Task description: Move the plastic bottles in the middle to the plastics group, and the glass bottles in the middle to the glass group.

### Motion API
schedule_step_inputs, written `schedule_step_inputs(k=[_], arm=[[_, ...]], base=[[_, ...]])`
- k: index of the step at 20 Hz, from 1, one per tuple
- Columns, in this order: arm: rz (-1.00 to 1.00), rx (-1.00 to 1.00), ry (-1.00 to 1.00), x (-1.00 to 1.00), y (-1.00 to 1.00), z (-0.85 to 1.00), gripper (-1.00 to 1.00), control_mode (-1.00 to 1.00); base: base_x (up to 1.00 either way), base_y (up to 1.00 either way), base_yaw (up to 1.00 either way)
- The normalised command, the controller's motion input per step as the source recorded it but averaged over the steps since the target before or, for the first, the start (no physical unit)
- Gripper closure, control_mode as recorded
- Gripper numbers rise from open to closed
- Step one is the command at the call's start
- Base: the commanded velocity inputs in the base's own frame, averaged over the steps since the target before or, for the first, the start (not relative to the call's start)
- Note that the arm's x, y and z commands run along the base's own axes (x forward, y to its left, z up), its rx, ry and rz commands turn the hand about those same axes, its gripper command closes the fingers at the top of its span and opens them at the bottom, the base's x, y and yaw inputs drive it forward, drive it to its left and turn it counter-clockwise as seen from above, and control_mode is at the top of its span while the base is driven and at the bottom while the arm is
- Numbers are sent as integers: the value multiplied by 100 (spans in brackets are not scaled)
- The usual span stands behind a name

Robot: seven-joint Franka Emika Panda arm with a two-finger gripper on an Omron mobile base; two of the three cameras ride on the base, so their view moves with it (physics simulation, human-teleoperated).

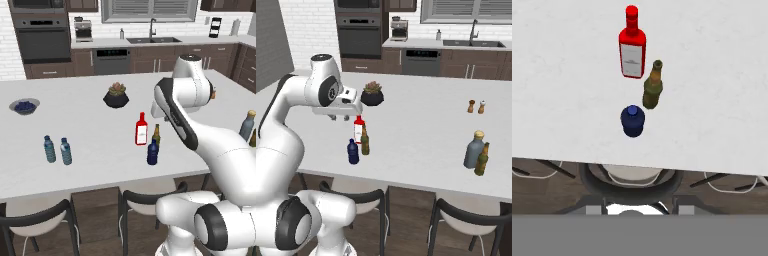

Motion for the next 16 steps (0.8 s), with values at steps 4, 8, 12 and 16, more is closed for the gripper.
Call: schedule_step_inputs(k=[4, 8, 12, 16], arm=[[0, 0, -1, -2, 0, -23, -100, -100], [0, -6, -10, 17, 7, -54, -100, -100], [1, 0, -12, 16, 0, -96, -100, -100], [1, 0, -17, 28, 4, -85, -100, -100]], base=[[0, 0, 0], [0, 0, 0], [0, 0, 0], [0, 0, 0]])
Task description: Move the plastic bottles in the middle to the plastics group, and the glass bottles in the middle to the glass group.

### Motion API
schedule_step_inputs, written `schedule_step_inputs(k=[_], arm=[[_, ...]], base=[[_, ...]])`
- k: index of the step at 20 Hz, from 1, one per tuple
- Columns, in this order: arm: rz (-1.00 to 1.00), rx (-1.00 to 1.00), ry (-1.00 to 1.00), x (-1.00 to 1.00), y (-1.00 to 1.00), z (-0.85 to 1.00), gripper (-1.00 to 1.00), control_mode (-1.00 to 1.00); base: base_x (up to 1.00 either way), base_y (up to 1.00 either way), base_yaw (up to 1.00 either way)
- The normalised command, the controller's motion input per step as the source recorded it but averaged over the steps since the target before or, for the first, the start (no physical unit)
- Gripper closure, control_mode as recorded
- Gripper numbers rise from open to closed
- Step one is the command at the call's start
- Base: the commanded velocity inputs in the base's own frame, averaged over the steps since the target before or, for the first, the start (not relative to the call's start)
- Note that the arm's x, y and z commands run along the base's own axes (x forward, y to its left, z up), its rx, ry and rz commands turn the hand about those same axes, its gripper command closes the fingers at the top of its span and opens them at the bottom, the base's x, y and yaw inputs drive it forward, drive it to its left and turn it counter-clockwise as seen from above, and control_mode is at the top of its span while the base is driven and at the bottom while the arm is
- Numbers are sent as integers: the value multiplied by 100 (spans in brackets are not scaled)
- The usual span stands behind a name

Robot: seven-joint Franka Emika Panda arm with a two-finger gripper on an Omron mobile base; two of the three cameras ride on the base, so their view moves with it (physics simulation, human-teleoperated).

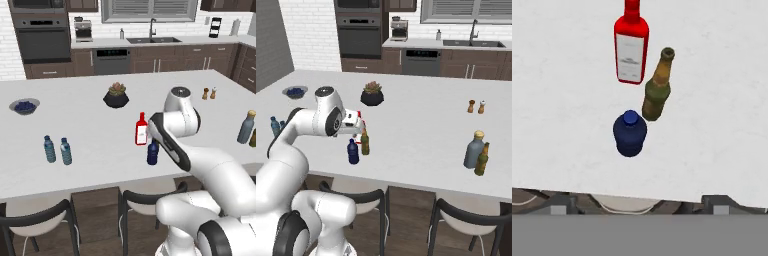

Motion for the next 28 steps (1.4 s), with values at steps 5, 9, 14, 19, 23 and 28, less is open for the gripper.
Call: schedule_step_inputs(k=[5, 9, 14, 19, 23, 28], arm=[[4, 2, -17, 36, 4, -56, -100, -100], [9, 0, 0, 36, 0, -4, -100, -100], [3, 0, 0, 9, 9, 0, -100, -100], [0, 0, 1, 3, 13, 0, -100, -100], [0, 0, 6, 16, 8, -6, -100, -100], [0, 0, 11, 20, 0, 0, -100, -100]], base=[[0, 0, 0], [0, 0, 0], [0, 0, 0], [0, 0, 0], [0, 0, 0], [0, 0, 0]])
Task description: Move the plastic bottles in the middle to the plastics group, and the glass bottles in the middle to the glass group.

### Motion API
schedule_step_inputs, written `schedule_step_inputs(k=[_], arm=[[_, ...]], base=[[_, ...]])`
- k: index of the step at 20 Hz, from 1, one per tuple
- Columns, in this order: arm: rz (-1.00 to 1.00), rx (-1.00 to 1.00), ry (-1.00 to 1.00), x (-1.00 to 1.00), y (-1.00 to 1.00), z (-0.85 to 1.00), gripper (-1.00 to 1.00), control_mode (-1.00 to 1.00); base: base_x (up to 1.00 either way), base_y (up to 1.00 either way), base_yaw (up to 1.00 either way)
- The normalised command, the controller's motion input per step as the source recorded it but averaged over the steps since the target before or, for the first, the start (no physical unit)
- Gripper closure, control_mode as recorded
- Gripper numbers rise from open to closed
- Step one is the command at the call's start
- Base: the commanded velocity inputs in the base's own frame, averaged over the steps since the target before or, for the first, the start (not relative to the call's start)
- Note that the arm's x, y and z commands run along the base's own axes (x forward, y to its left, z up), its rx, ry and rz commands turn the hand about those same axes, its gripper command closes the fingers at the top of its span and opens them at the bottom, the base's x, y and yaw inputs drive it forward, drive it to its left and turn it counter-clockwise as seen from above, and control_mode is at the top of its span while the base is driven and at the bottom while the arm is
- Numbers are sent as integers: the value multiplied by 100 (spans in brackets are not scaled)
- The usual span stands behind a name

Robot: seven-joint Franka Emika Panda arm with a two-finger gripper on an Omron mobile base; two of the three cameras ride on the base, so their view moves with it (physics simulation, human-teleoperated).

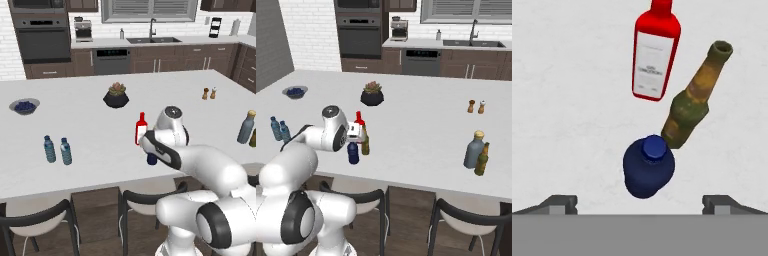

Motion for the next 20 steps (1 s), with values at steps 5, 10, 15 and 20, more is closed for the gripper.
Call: schedule_step_inputs(k=[5, 10, 15, 20], arm=[[0, 0, 14, 13, -3, 0, -100, -100], [0, 0, 7, 4, 0, -14, -100, -100], [0, 0, 3, 5, 0, -26, -100, -100], [0, 0, 1, 13, -1, -23, -100, -100]], base=[[0, 0, 0], [0, 0, 0], [0, 0, 0], [0, 0, 0]])
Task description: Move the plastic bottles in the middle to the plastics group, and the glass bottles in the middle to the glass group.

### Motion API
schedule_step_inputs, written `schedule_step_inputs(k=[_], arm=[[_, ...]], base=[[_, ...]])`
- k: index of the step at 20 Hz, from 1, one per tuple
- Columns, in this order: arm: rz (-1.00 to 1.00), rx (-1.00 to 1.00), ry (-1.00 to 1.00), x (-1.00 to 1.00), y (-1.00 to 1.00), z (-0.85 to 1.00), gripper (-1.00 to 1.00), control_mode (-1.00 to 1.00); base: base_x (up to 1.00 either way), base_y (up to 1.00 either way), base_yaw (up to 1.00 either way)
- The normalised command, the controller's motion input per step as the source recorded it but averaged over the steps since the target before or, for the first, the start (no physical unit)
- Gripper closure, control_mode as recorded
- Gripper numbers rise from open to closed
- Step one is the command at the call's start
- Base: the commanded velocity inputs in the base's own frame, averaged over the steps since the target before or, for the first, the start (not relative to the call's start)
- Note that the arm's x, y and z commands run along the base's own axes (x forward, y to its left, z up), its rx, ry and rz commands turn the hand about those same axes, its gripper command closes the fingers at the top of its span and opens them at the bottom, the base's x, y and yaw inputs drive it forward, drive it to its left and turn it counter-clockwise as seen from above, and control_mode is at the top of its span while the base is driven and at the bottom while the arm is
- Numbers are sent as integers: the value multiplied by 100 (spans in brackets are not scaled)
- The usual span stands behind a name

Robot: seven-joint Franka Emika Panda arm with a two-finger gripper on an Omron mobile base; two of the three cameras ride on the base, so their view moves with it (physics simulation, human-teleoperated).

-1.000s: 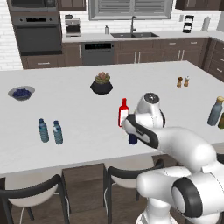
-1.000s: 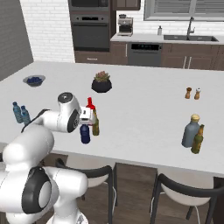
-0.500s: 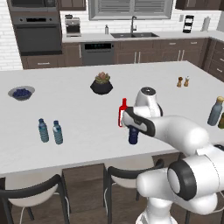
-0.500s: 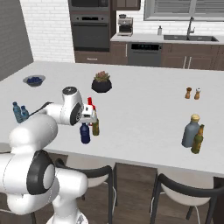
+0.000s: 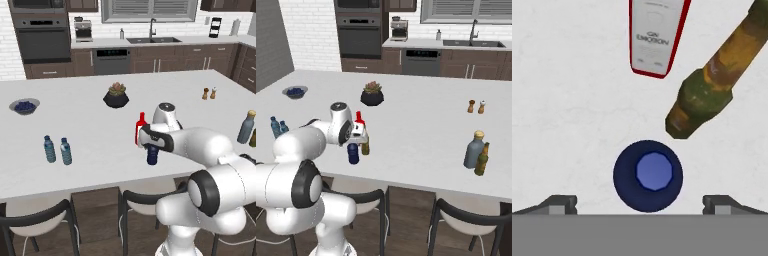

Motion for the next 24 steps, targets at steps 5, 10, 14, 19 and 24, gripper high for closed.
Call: schedule_step_inputs(k=[5, 10, 14, 19, 24], arm=[[0, 0, 0, 5, -7, -15, -100, -100], [0, 0, 0, 5, 0, -14, -100, -100], [0, 0, 0, 5, 0, -17, -100, -100], [0, 0, 1, 3, 0, -4, -100, -100], [0, 0, 0, 0, 0, -6, -100, -100]], base=[[0, 0, 0], [0, 0, 0], [0, 0, 0], [0, 0, 0], [0, 0, 0]])
